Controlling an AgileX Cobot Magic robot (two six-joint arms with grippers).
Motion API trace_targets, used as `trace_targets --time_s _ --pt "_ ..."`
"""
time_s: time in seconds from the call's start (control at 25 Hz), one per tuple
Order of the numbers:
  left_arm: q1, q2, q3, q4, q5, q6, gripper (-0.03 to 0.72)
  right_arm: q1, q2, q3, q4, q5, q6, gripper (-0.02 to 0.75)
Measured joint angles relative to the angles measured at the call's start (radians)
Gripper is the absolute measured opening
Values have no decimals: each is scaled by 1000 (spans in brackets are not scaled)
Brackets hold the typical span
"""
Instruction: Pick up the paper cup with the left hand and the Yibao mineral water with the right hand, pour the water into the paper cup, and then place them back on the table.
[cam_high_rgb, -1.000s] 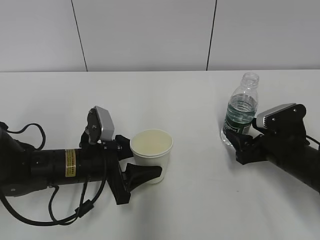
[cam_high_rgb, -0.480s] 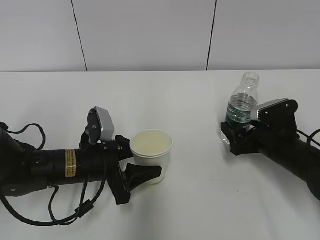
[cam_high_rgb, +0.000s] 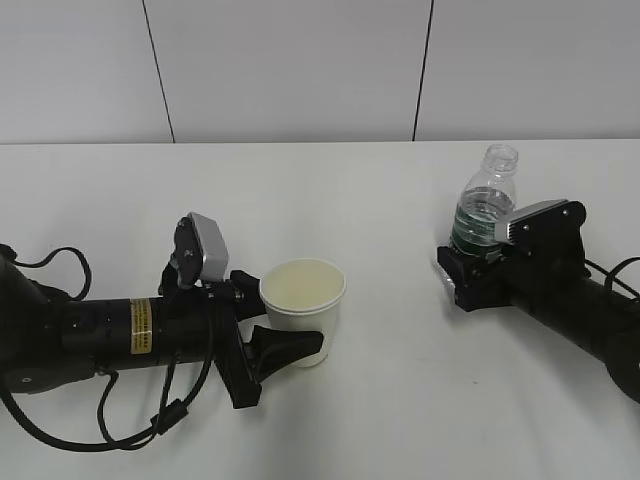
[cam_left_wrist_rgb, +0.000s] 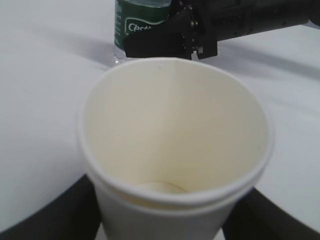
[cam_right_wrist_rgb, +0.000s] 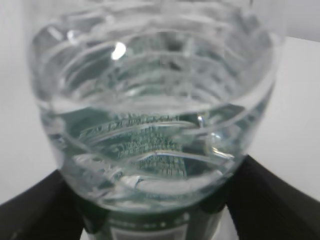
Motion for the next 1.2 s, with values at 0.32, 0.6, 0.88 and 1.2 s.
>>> trace_targets --time_s 0.32,0.6,0.88,1.2 --pt "0 0 0 0 0 0 463 0 0 0 -19 0 0 486" --pt "0 0 0 17 0 0 452 -4 0 0 -103 -2 -37 484" --pt "0 0 0 46 0 0 448 -4 -42 0 -194 33 -46 482" --pt "0 -27 0 43 0 0 433 -4 -56 -80 -237 33 -35 480"
